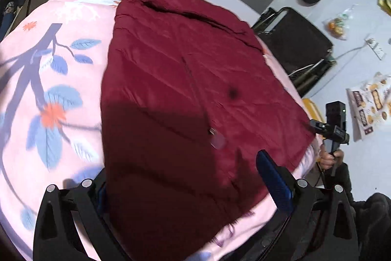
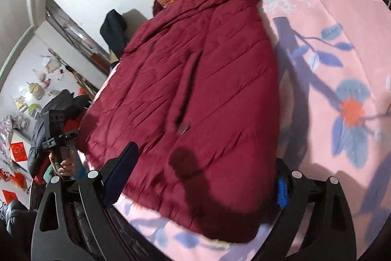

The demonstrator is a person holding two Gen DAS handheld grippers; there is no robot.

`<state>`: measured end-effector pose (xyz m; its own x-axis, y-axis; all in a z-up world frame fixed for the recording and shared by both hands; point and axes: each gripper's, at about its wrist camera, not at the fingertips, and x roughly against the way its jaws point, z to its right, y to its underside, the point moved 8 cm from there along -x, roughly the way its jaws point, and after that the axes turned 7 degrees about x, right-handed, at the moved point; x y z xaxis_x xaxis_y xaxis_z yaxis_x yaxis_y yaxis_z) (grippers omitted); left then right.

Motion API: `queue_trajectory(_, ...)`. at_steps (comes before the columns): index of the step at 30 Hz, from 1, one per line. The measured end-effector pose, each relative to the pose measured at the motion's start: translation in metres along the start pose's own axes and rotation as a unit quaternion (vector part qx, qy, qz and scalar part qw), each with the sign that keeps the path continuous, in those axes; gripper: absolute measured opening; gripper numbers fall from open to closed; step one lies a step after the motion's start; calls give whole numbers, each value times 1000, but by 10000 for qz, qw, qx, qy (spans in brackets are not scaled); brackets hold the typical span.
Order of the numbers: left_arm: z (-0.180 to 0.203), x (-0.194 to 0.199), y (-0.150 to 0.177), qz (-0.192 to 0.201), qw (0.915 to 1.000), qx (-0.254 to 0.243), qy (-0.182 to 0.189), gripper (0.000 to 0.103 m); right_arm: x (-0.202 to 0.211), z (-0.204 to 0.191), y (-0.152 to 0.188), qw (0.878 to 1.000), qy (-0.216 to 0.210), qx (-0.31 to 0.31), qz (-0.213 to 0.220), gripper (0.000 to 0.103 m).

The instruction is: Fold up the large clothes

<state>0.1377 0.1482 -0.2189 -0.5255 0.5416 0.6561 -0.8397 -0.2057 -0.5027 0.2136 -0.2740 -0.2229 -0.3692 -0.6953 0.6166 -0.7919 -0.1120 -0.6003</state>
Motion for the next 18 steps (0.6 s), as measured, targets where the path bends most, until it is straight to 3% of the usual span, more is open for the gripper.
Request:
queue_trajectory(2, 3, -1, 2, 15, 10000, -49, 55, 99, -2, -1, -1, 10000, 26, 17, 43, 88)
queue_trajectory(9, 1, -23, -31, -13, 9990, 245, 386, 99, -16, 13, -19, 9994, 64, -305, 160, 60)
queue_trajectory(11, 1, -22, -31, 3, 9980, 381, 503, 99, -14, 11, -15, 9996, 90, -249, 104, 58)
queue_trajectory(18, 10, -4, 7, -60, 9984, 60, 551, 99, -3, 1, 7, 9999, 23, -23, -104, 58)
